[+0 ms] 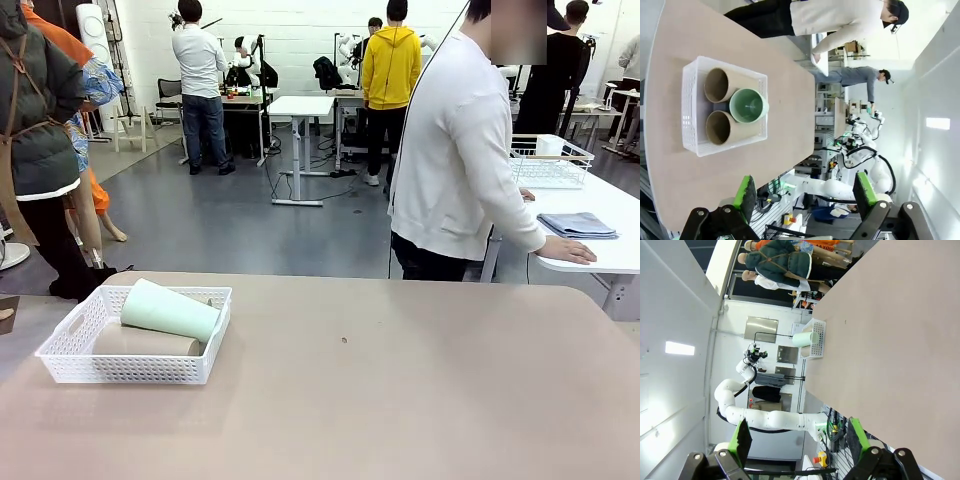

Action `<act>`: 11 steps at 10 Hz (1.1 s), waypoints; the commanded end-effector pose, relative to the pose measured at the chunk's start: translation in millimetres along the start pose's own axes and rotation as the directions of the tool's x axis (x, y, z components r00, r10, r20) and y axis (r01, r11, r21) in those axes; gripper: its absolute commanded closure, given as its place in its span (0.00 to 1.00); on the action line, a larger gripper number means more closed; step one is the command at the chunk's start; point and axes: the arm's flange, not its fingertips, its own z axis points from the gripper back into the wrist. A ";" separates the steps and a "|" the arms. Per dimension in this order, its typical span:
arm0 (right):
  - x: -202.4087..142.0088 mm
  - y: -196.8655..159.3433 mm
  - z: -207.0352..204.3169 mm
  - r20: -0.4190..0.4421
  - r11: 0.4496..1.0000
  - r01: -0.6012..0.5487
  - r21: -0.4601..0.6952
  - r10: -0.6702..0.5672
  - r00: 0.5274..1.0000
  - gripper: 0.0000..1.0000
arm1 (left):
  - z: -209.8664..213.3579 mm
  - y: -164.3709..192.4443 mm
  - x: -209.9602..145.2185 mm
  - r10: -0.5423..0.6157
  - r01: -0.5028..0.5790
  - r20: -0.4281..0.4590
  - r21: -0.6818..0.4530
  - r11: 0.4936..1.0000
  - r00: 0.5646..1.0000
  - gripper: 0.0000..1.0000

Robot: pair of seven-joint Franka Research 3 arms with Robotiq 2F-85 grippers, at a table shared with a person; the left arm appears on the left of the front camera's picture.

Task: Clean and organize the cups into the basket.
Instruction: Move the Organizing basket back to the left side of the table.

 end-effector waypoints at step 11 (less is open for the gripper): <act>-1.4 0.8 -1.2 0.002 1.000 -0.003 0.005 0.003 1.000 0.00 | 7.6 9.2 1.5 0.023 -0.023 -0.013 -0.012 1.000 1.000 0.00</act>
